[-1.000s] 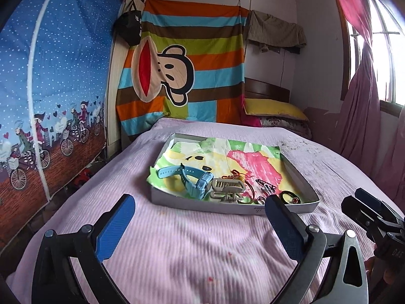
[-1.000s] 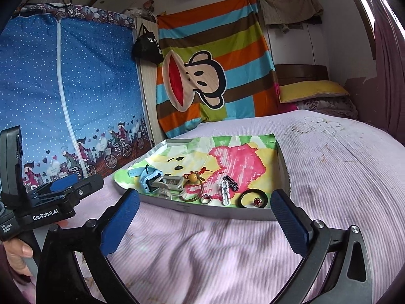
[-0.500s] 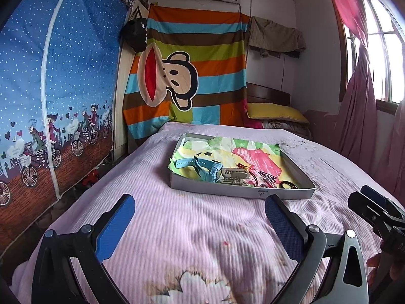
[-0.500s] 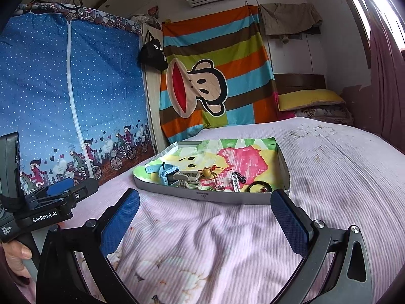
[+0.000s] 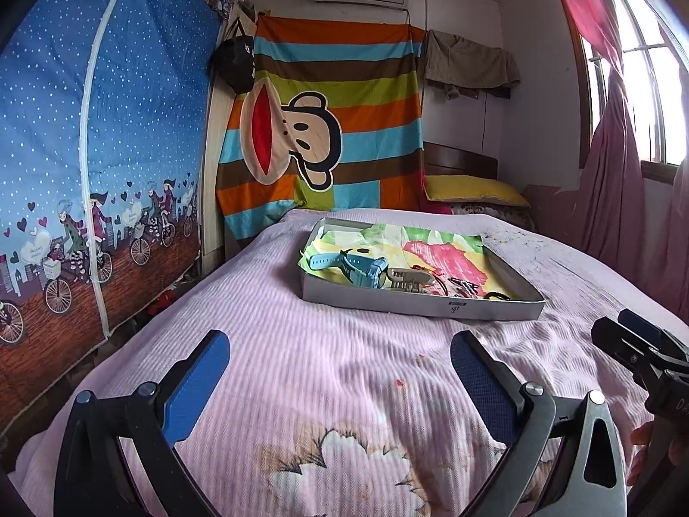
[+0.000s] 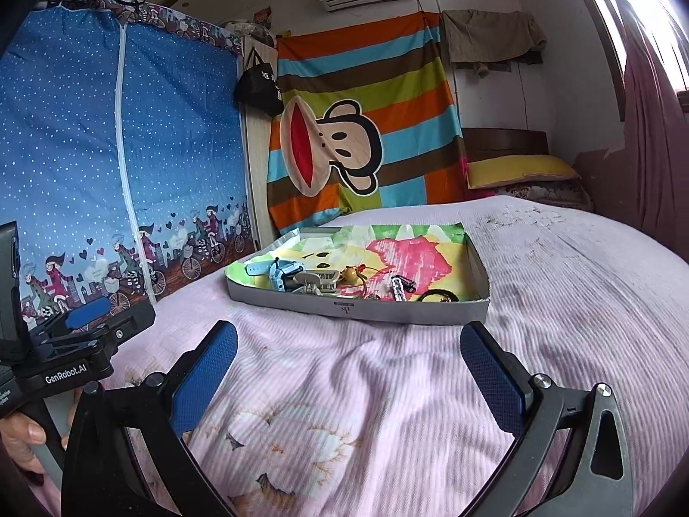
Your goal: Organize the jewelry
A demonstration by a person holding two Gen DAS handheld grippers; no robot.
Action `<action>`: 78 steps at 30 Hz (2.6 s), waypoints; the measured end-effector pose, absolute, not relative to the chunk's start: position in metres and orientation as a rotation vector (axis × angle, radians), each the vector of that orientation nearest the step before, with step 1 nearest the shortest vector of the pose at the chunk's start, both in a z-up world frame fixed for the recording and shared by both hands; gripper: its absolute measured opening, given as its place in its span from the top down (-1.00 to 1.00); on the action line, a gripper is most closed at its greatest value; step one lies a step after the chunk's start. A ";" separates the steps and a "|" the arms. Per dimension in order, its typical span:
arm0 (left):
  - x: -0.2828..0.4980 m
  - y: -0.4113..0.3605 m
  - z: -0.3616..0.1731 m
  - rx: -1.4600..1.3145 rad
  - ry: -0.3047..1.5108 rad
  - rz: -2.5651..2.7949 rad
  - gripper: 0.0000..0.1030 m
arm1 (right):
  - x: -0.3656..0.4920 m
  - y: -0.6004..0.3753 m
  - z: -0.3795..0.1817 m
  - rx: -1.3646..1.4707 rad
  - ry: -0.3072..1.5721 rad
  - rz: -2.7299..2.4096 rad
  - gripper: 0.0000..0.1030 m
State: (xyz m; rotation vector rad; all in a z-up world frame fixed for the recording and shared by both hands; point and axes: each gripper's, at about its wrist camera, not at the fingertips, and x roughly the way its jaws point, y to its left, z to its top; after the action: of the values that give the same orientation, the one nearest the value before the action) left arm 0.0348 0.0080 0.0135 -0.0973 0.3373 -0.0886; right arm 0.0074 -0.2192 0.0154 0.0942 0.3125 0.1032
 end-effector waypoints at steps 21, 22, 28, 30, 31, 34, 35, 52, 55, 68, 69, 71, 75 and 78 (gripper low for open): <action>0.037 0.012 0.001 -0.102 0.354 -0.086 -1.00 | 0.012 -0.223 -0.002 0.109 0.338 0.087 -0.97; 0.037 0.012 0.002 -0.103 0.355 -0.086 -1.00 | 0.012 -0.223 -0.001 0.111 0.339 0.087 -0.97; 0.037 0.012 0.001 -0.102 0.355 -0.086 -1.00 | 0.013 -0.223 -0.002 0.115 0.339 0.086 -0.97; 0.037 0.012 0.002 -0.105 0.357 -0.089 -1.00 | 0.013 -0.223 -0.002 0.114 0.339 0.087 -0.97; 0.037 0.013 0.002 -0.105 0.358 -0.088 -1.00 | 0.013 -0.223 -0.002 0.114 0.340 0.087 -0.97; 0.037 0.012 0.002 -0.102 0.359 -0.087 -1.00 | 0.014 -0.223 -0.002 0.114 0.342 0.091 -0.97; 0.038 0.013 0.002 -0.101 0.358 -0.088 -1.00 | 0.014 -0.223 -0.003 0.115 0.342 0.092 -0.97; 0.038 0.013 0.002 -0.103 0.358 -0.086 -1.00 | 0.014 -0.222 -0.003 0.116 0.339 0.092 -0.97; 0.038 0.013 0.002 -0.101 0.357 -0.086 -1.00 | 0.013 -0.222 -0.003 0.118 0.338 0.092 -0.97; 0.037 0.014 0.004 -0.095 0.351 -0.086 -1.00 | 0.014 -0.222 -0.003 0.118 0.334 0.091 -0.97; 0.037 0.014 0.004 -0.095 0.349 -0.087 -1.00 | 0.014 -0.222 -0.003 0.118 0.333 0.091 -0.97; 0.037 0.015 0.004 -0.095 0.350 -0.087 -1.00 | 0.014 -0.222 -0.003 0.119 0.335 0.092 -0.97; 0.037 0.014 0.004 -0.095 0.350 -0.087 -1.00 | 0.014 -0.222 -0.004 0.119 0.334 0.094 -0.97; 0.036 0.013 0.003 -0.095 0.351 -0.088 -1.00 | 0.014 -0.222 -0.002 0.119 0.333 0.093 -0.97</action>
State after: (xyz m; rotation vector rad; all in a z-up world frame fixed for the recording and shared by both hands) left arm 0.0359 0.0130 0.0030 -0.0952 0.3512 -0.0881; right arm 0.0136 -0.2223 -0.0023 0.1189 0.3328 0.0933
